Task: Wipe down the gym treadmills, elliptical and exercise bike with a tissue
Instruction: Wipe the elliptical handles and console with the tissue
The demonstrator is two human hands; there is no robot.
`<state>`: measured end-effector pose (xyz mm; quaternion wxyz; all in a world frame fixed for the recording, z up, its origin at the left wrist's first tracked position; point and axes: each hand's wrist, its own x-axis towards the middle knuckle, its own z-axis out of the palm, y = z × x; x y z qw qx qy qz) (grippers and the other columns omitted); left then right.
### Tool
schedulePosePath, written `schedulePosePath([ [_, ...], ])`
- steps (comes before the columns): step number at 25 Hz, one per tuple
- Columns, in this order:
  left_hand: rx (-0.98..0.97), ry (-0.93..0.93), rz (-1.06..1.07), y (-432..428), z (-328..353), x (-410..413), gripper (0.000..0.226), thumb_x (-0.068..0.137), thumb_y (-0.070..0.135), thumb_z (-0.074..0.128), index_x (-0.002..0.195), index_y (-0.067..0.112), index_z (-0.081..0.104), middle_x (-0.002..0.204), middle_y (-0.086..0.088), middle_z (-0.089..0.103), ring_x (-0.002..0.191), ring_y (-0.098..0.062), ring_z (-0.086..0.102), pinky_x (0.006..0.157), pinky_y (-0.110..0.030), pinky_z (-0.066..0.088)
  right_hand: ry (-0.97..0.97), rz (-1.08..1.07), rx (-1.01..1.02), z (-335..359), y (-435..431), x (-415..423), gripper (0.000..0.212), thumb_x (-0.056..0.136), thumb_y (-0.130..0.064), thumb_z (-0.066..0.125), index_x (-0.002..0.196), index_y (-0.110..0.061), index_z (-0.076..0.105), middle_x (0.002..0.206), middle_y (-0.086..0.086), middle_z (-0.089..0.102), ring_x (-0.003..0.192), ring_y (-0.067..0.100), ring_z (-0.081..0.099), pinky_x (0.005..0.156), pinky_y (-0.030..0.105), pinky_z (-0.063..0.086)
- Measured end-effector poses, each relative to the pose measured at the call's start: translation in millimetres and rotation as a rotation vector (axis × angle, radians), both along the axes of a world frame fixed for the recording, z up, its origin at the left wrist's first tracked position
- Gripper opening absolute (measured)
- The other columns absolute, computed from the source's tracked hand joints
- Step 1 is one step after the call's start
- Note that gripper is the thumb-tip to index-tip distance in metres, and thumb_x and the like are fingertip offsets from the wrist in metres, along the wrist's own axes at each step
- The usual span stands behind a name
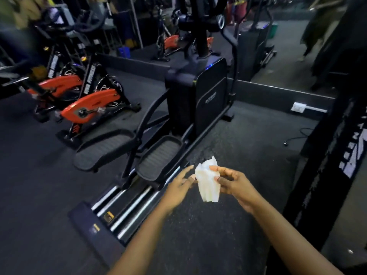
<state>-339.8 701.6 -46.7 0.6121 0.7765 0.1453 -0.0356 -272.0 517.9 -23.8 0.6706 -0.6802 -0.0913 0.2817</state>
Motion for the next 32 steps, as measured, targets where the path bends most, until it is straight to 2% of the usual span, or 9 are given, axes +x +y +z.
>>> schedulePosePath([
  [7,-0.164,-0.225,-0.036,68,32,150,0.027,0.085,0.0,0.066,0.105,0.019,0.071,0.096,0.007,0.074,0.092,-0.006,0.067,0.079,-0.019,0.051,-0.243,-0.117,-0.174,21,73,113,0.046,0.077,-0.001,0.072,0.115,-0.025,0.062,0.106,0.002,0.065,0.089,0.009,0.066,0.075,0.02,0.053],
  [9,-0.036,-0.324,-0.091,92,41,192,0.033,0.076,-0.001,0.074,0.099,0.022,0.071,0.09,0.014,0.072,0.086,-0.002,0.067,0.079,-0.02,0.051,-0.422,-0.168,-0.387,29,96,145,0.044,0.077,-0.011,0.075,0.113,-0.033,0.062,0.102,-0.001,0.063,0.089,0.007,0.064,0.08,0.017,0.05],
  [11,0.194,-0.406,-0.149,116,52,233,0.03,0.073,0.005,0.078,0.094,0.026,0.073,0.086,0.021,0.068,0.084,0.002,0.063,0.081,-0.015,0.045,-0.545,-0.254,-0.568,44,116,172,0.035,0.077,-0.021,0.076,0.109,-0.032,0.067,0.092,-0.002,0.063,0.082,0.007,0.06,0.069,0.009,0.042],
  [13,0.376,-0.511,-0.212,133,68,267,0.021,0.073,0.01,0.079,0.088,0.023,0.076,0.076,0.023,0.064,0.081,0.004,0.056,0.077,-0.006,0.037,-0.567,-0.403,-0.578,58,127,194,0.018,0.077,-0.023,0.076,0.091,-0.031,0.07,0.085,-0.004,0.061,0.078,0.007,0.058,0.064,0.009,0.039],
  [16,0.39,-0.581,-0.239,148,88,308,0.015,0.076,0.014,0.078,0.077,0.028,0.073,0.08,0.016,0.063,0.086,0.0,0.053,0.078,-0.007,0.036,-0.478,-0.539,-0.483,69,131,220,0.013,0.077,-0.022,0.075,0.077,-0.031,0.066,0.091,-0.006,0.062,0.085,0.003,0.057,0.072,0.01,0.041],
  [19,-0.054,-0.359,-0.327,145,102,335,0.01,0.088,0.02,0.065,0.092,0.028,0.069,0.098,0.008,0.069,0.096,-0.005,0.062,0.087,-0.016,0.045,-0.325,-0.513,-0.239,81,138,241,0.003,0.083,-0.019,0.07,0.085,-0.018,0.068,0.086,-0.004,0.07,0.079,0.004,0.063,0.072,0.019,0.047],
  [22,-0.192,-0.23,-0.379,136,110,351,0.02,0.088,0.024,0.063,0.106,0.017,0.067,0.101,-0.001,0.072,0.096,-0.012,0.067,0.083,-0.024,0.052,-0.297,-0.496,-0.103,94,147,262,0.013,0.086,-0.014,0.065,0.097,-0.007,0.067,0.087,0.004,0.072,0.077,0.007,0.065,0.067,0.016,0.049],
  [27,-0.388,-0.208,-0.185,136,129,376,0.007,0.086,0.012,0.067,0.091,0.009,0.07,0.089,-0.01,0.074,0.085,-0.023,0.068,0.081,-0.036,0.054,-0.096,-0.529,0.236,106,171,281,0.032,0.081,-0.024,0.064,0.109,-0.009,0.064,0.102,0.009,0.071,0.091,0.018,0.067,0.075,0.028,0.055],
  [32,-0.255,-0.433,-0.248,144,166,407,0.011,0.093,0.02,0.058,0.097,0.022,0.068,0.094,0.0,0.072,0.084,-0.008,0.064,0.073,-0.015,0.046,-0.148,-0.768,0.367,141,173,300,0.018,0.085,-0.018,0.062,0.1,-0.008,0.065,0.086,0.005,0.072,0.079,0.015,0.065,0.068,0.027,0.05],
])
